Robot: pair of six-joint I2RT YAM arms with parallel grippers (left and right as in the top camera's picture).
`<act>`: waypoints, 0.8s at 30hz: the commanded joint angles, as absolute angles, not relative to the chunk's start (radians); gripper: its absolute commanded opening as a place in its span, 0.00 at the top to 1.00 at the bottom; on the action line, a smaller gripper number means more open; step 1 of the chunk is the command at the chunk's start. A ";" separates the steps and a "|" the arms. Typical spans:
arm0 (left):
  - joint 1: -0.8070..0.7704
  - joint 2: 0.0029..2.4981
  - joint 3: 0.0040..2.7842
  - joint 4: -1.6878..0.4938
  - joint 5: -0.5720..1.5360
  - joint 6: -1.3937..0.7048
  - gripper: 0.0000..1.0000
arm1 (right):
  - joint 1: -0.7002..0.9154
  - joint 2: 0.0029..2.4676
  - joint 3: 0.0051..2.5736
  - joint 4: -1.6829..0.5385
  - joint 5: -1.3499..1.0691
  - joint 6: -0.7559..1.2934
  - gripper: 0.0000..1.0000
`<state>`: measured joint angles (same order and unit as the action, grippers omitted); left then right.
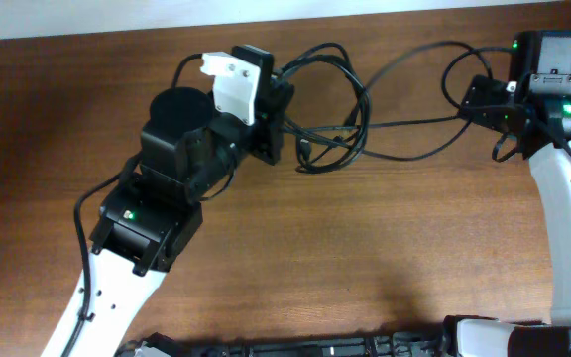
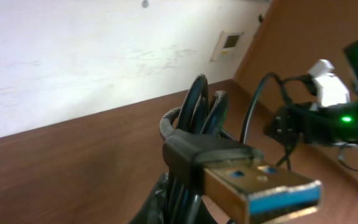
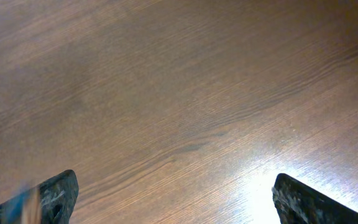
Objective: Untangle cables
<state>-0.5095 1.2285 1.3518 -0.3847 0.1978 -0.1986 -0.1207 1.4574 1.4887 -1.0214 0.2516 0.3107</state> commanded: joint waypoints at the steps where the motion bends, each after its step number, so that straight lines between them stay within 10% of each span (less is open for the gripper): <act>1: -0.477 1.204 1.368 -0.384 0.157 -0.178 1.00 | -0.151 1.463 1.502 -1.020 0.258 0.310 0.01; 15: -0.477 1.204 1.368 -0.421 0.041 -0.155 1.00 | -0.171 1.463 1.502 -1.033 0.242 0.251 0.01; 24: -0.477 1.204 1.368 -0.424 0.085 -0.155 1.00 | -0.170 1.462 1.502 -1.055 -0.281 -0.162 0.01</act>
<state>-0.4847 1.2285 1.3518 -0.4309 0.0597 -0.1715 -0.1654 1.4582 1.4887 -1.0378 0.0303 0.0673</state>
